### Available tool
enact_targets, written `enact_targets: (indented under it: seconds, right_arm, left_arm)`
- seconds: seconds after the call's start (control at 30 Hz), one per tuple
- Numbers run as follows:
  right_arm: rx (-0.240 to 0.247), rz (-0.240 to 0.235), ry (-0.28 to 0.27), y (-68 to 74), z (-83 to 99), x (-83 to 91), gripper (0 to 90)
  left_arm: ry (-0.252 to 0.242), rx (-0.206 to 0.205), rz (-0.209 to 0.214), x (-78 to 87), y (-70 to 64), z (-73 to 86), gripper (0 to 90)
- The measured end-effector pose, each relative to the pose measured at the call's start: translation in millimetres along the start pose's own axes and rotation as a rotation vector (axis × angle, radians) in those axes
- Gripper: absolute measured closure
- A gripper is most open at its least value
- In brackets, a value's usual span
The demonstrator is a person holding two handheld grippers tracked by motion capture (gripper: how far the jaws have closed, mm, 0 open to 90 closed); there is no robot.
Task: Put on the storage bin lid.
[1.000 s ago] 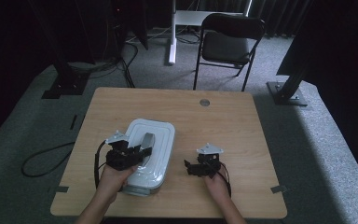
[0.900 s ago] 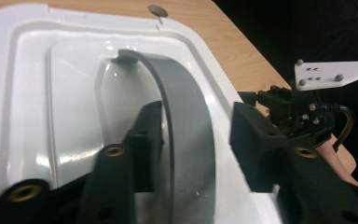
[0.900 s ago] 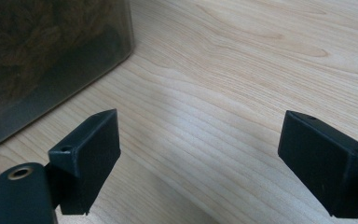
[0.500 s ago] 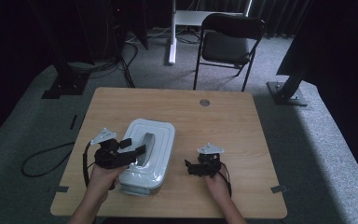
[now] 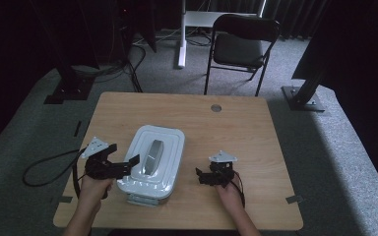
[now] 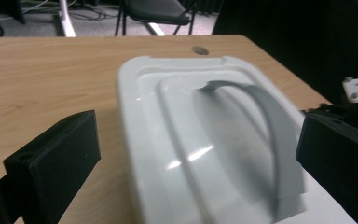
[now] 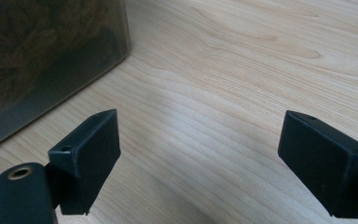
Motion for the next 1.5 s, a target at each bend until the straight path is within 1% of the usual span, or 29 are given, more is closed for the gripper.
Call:
enact_targets:
  seconds: [0.03, 0.07, 0.1, 0.13, 0.17, 0.2, 0.23, 0.27, 0.3, 0.33, 0.37, 0.4, 0.43, 0.47, 0.5, 0.53, 0.57, 0.7, 0.8, 0.83, 0.87, 0.9, 1.13, 1.17, 1.23, 1.27, 1.3, 1.37, 1.5]
  right_arm:
    - [0.002, 0.001, 0.002, -0.1, 0.3, -0.1, 12.2]
    - [0.002, 0.001, 0.002, -0.2, 0.4, -0.2, 12.2]
    - [0.001, 0.000, 0.002, -0.3, 0.6, -0.4, 12.2]
    - [0.001, 0.000, 0.002, -0.3, 0.6, -0.4, 12.2]
    - [0.001, 0.000, 0.003, -0.3, 0.8, -0.5, 12.2]
    - [0.002, -0.002, 0.004, -0.4, 1.0, -0.7, 12.2]
    - [0.005, -0.006, 0.005, -0.2, 1.3, -1.4, 12.2]
    - [0.005, -0.006, 0.005, -0.2, 1.3, -1.4, 12.2]
    - [0.010, -0.014, 0.010, 0.5, 1.6, -2.4, 12.2]
    - [0.010, -0.014, 0.010, 0.5, 1.6, -2.4, 12.2]
    - [0.015, -0.017, 0.013, 2.0, 1.9, -3.1, 12.2]
    - [0.015, -0.017, 0.013, 2.0, 1.9, -3.1, 12.2]
    - [0.017, -0.021, 0.008, 2.7, 1.5, -2.8, 12.2]
    - [0.017, -0.021, 0.008, 2.7, 1.5, -2.8, 12.2]
    - [0.016, -0.017, -0.002, 2.8, 0.7, -1.9, 12.2]
    - [0.016, -0.017, -0.002, 2.8, 0.7, -1.9, 12.2]
    - [0.016, -0.018, -0.007, 2.7, 0.3, -1.5, 12.2]
    - [0.010, -0.029, -0.007, 3.9, -0.2, -1.5, 12.2]
    - [0.008, -0.029, -0.013, 5.2, -0.7, -1.4, 12.2]
    - [0.007, -0.030, -0.019, 6.1, -1.3, -1.1, 12.2]
    - [0.007, -0.030, -0.019, 6.1, -1.3, -1.1, 12.2]
    - [0.006, -0.028, -0.026, 6.8, -2.1, 0.1, 12.2]
    - [-0.005, -0.041, -0.035, 9.5, -3.5, 1.6, 12.2]
    - [0.000, -0.046, -0.035, 12.3, -4.3, 1.0, 12.2]
    - [0.002, -0.049, -0.035, 13.4, -4.8, 0.8, 12.2]
    - [0.002, -0.049, -0.035, 13.4, -4.8, 0.8, 12.2]
    - [-0.002, -0.069, -0.040, 18.7, -6.9, -1.2, 12.2]
    - [-0.005, -0.082, -0.041, 23.8, -8.6, -3.5, 12.2]
    - [0.013, -0.112, -0.033, 37.0, -11.8, -9.3, 12.2]
  left_arm:
    - [-0.006, 0.009, -0.017, -0.2, 10.1, 4.0, 0.5]
    - [-0.012, 0.014, -0.032, -0.4, 14.9, 5.7, 0.5]
    - [-0.016, 0.017, -0.046, -0.5, 18.9, 7.3, 0.5]
    - [-0.016, 0.017, -0.046, -0.5, 18.9, 7.3, 0.5]
    - [-0.027, 0.025, -0.061, -1.1, 26.5, 10.2, 0.5]
    - [-0.041, 0.031, -0.066, -1.4, 30.3, 11.5, 0.5]
    - [-0.075, 0.044, -0.091, -3.0, 41.1, 15.9, 0.5]
    - [-0.075, 0.044, -0.091, -3.0, 41.1, 15.9, 0.5]
    - [-0.077, 0.060, -0.119, -5.4, 50.7, 20.8, 0.5]
    - [-0.077, 0.060, -0.119, -5.4, 50.7, 20.8, 0.5]
    - [-0.086, 0.082, -0.137, -7.9, 62.6, 27.0, 0.6]
    - [-0.086, 0.082, -0.137, -7.9, 62.6, 27.0, 0.5]
    - [-0.072, 0.086, -0.173, -10.4, 71.2, 32.7, 0.5]
    - [-0.072, 0.086, -0.173, -10.4, 71.2, 32.7, 0.6]
    - [-0.057, 0.099, -0.180, -14.1, 78.1, 38.9, 0.5]
    - [-0.057, 0.099, -0.180, -14.1, 78.1, 38.9, 0.5]
    - [-0.044, 0.106, -0.182, -17.7, 82.1, 43.6, 0.5]
    - [-0.020, 0.117, -0.186, -29.8, 86.9, 54.3, 0.5]
    - [-0.001, 0.111, -0.187, -36.4, 86.1, 58.3, 0.5]
    - [-0.002, 0.111, -0.178, -40.9, 84.2, 59.9, 0.5]
    - [-0.002, 0.111, -0.178, -40.9, 84.2, 59.9, 0.5]
    - [0.008, 0.100, -0.183, -45.1, 82.4, 61.3, 0.5]
    - [0.015, 0.110, -0.185, -50.9, 82.8, 64.3, 0.5]
    - [0.029, 0.102, -0.195, -53.0, 84.0, 66.1, 0.5]
    - [0.029, 0.102, -0.195, -53.0, 84.0, 66.1, 0.5]
    - [0.041, 0.105, -0.192, -57.7, 86.1, 69.1, 0.5]
    - [0.045, 0.108, -0.192, -59.7, 86.1, 70.3, 0.5]
    - [0.063, 0.099, -0.184, -64.8, 84.1, 72.6, 0.5]
    - [0.078, 0.078, -0.164, -71.2, 77.4, 74.0, 0.5]
Point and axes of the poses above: each handheld gripper's, and its own axes: x roughly backward along the jaws, z roughly out of its underside, y roughly to its left, the point moved 6 cm from there along -x, roughly forward along the jaws, and after that the axes turned 11 degrees about y, right-handed, at the moved point
